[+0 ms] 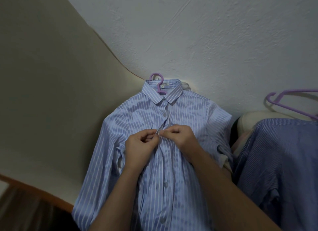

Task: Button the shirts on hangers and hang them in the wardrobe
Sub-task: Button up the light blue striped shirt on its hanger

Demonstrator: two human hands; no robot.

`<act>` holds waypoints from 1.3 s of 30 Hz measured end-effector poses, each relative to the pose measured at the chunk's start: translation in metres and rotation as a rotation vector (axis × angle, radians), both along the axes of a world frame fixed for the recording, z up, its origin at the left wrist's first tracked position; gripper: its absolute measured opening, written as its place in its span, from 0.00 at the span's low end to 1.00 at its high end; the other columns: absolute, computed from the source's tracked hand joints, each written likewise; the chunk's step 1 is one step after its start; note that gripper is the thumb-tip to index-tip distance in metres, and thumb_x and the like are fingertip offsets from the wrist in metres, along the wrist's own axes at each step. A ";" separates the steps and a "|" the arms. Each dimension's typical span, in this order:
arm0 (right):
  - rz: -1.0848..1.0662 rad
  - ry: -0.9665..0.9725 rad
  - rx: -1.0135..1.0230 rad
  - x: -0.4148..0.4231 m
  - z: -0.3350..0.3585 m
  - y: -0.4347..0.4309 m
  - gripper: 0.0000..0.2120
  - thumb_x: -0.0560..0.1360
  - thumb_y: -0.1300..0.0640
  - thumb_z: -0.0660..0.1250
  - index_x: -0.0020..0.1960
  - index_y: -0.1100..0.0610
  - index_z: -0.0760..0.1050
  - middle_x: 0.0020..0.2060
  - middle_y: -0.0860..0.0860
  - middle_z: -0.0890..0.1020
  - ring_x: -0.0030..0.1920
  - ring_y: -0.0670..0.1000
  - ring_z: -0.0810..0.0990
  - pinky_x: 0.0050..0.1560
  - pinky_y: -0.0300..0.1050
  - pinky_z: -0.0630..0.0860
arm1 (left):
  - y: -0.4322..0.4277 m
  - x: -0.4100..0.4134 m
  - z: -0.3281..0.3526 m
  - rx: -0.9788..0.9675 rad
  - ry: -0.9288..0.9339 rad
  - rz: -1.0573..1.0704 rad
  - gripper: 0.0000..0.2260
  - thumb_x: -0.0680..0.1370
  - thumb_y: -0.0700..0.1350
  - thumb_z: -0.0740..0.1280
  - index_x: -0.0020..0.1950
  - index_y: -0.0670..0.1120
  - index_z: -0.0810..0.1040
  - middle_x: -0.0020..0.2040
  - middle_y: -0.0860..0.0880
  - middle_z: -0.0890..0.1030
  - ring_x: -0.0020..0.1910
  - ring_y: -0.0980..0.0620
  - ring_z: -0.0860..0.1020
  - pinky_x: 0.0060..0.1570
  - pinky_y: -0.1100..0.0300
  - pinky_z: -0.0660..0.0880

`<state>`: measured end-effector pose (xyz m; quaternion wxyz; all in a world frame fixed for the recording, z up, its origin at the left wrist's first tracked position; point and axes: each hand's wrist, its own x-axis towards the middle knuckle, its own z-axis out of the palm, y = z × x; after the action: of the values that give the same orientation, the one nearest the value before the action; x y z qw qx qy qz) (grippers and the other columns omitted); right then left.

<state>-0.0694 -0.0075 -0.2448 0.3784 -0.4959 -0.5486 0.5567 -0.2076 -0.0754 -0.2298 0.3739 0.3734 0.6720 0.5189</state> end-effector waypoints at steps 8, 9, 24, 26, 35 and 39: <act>-0.021 0.012 -0.010 0.003 -0.002 0.000 0.06 0.71 0.65 0.75 0.43 0.68 0.83 0.43 0.65 0.84 0.46 0.61 0.83 0.53 0.55 0.79 | 0.020 -0.021 0.017 -0.184 0.200 -0.158 0.03 0.73 0.40 0.76 0.39 0.44 0.86 0.35 0.43 0.84 0.32 0.54 0.78 0.37 0.59 0.76; -0.022 0.010 -0.009 0.003 -0.002 0.000 0.06 0.71 0.65 0.75 0.43 0.69 0.83 0.43 0.65 0.84 0.48 0.62 0.83 0.53 0.55 0.79 | 0.021 -0.023 0.018 -0.198 0.223 -0.172 0.04 0.72 0.39 0.76 0.38 0.43 0.85 0.33 0.43 0.83 0.30 0.55 0.77 0.35 0.61 0.75; -0.012 -0.004 -0.012 -0.002 -0.003 0.001 0.03 0.71 0.66 0.75 0.41 0.66 0.82 0.37 0.55 0.82 0.39 0.49 0.80 0.42 0.35 0.77 | 0.023 -0.018 0.014 -0.211 0.087 -0.140 0.12 0.74 0.38 0.76 0.41 0.30 0.78 0.30 0.39 0.77 0.23 0.48 0.72 0.25 0.59 0.70; -0.006 -0.005 -0.004 -0.002 -0.002 0.000 0.03 0.72 0.67 0.75 0.42 0.67 0.82 0.37 0.55 0.82 0.40 0.49 0.80 0.43 0.37 0.78 | 0.017 -0.016 0.009 -0.184 0.024 -0.153 0.12 0.76 0.39 0.75 0.40 0.30 0.79 0.31 0.37 0.75 0.26 0.47 0.71 0.27 0.58 0.68; 0.061 -0.036 0.024 0.001 0.005 -0.002 0.06 0.72 0.67 0.74 0.45 0.72 0.81 0.39 0.59 0.80 0.41 0.53 0.78 0.46 0.47 0.78 | 0.008 -0.007 0.002 -0.125 0.003 -0.098 0.14 0.78 0.41 0.72 0.34 0.37 0.78 0.27 0.44 0.70 0.26 0.49 0.66 0.28 0.60 0.64; 0.085 -0.031 0.033 0.004 0.006 -0.003 0.06 0.74 0.66 0.73 0.45 0.70 0.81 0.40 0.57 0.81 0.40 0.50 0.79 0.45 0.41 0.79 | 0.004 -0.001 -0.001 -0.090 0.099 -0.061 0.13 0.78 0.43 0.72 0.38 0.35 0.79 0.29 0.45 0.72 0.29 0.51 0.68 0.32 0.58 0.66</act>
<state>-0.0655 -0.0101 -0.2390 0.3541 -0.4745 -0.5838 0.5555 -0.2081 -0.0710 -0.2307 0.3723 0.4017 0.7006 0.4574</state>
